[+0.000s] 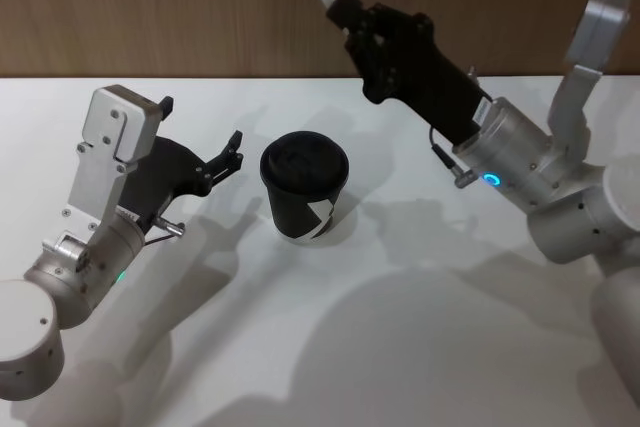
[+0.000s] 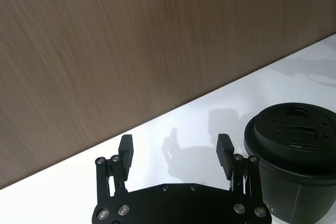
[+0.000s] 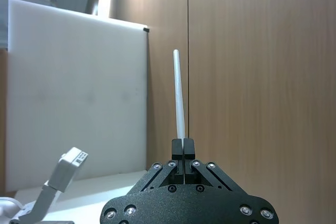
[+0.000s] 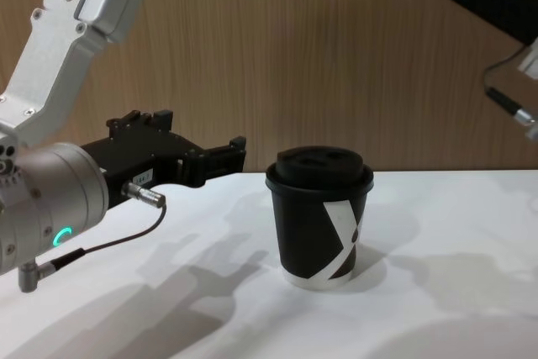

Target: Pick up the straw with one hand, pass it to the other hand, and insert it into the cup.

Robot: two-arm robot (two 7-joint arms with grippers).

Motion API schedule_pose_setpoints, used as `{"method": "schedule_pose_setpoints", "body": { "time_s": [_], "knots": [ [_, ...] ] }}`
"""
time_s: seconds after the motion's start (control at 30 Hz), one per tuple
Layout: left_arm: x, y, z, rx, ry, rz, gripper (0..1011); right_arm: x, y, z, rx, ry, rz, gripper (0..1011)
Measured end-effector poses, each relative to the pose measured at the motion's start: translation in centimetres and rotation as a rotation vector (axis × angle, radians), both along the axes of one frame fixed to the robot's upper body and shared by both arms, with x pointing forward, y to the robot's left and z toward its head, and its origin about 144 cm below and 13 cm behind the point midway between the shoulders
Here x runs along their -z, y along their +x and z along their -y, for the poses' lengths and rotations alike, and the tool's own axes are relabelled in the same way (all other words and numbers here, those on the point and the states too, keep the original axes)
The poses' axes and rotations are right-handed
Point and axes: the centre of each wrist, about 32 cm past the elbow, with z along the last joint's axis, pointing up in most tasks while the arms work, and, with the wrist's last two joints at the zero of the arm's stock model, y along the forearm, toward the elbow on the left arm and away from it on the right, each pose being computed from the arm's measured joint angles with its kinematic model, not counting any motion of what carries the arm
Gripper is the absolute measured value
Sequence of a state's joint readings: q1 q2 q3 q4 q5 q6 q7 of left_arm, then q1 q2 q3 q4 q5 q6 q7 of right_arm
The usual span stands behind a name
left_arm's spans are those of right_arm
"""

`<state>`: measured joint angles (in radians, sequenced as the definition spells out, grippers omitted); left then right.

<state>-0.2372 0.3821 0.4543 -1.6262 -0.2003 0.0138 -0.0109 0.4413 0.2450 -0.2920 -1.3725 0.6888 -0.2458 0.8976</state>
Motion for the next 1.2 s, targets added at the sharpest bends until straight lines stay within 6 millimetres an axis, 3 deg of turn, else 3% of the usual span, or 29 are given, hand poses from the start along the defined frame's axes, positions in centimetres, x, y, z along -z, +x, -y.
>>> {"method": "schedule_pose_setpoints", "body": {
  "time_s": [0.6, 1.2],
  "knots": [
    [-0.1, 0.0, -0.1, 0.000, -0.009, -0.004, 1002, 0.6, 0.4, -1.2, -0.053, 0.020, -0.032, 15],
    [-3.0, 0.0, -1.3, 0.113, -0.189, -0.049, 1001, 0.8, 0.5, -1.6, -0.066, 0.025, -0.040, 15]
  ]
}}
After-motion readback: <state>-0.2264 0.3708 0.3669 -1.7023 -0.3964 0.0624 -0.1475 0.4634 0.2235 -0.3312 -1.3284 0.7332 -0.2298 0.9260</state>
